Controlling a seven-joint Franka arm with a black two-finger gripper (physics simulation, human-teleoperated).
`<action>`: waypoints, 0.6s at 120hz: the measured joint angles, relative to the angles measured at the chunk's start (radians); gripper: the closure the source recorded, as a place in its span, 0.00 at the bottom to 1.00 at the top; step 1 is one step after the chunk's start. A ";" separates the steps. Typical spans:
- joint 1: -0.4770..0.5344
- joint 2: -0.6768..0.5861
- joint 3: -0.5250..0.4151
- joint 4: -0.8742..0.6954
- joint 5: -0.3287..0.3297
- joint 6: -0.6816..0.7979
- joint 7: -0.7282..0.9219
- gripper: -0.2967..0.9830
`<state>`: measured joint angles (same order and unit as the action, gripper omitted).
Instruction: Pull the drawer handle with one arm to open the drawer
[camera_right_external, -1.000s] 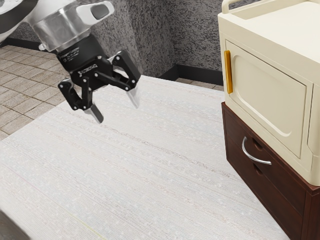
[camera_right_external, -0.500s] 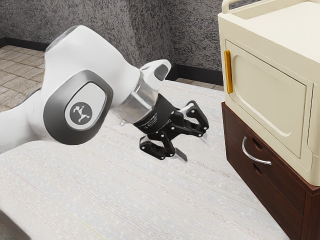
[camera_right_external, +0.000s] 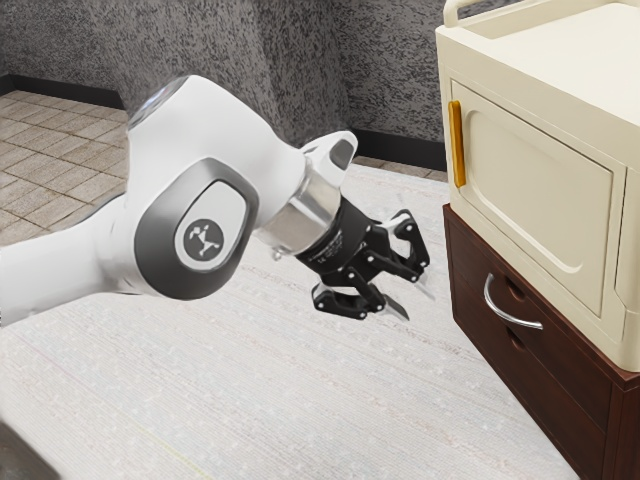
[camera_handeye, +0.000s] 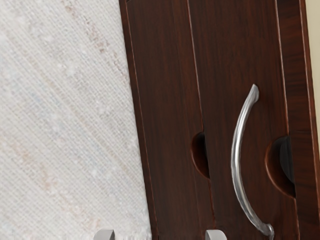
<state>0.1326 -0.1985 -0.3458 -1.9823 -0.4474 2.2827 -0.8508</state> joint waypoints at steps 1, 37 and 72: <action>0.000 0.000 -0.002 0.000 0.000 -0.003 -0.003 0.63; -0.003 0.127 -0.039 0.056 -0.027 0.010 -0.079 0.64; -0.004 0.181 -0.061 0.086 -0.029 0.151 -0.110 0.68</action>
<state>0.1289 -0.0176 -0.4066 -1.8967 -0.4761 2.4334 -0.9613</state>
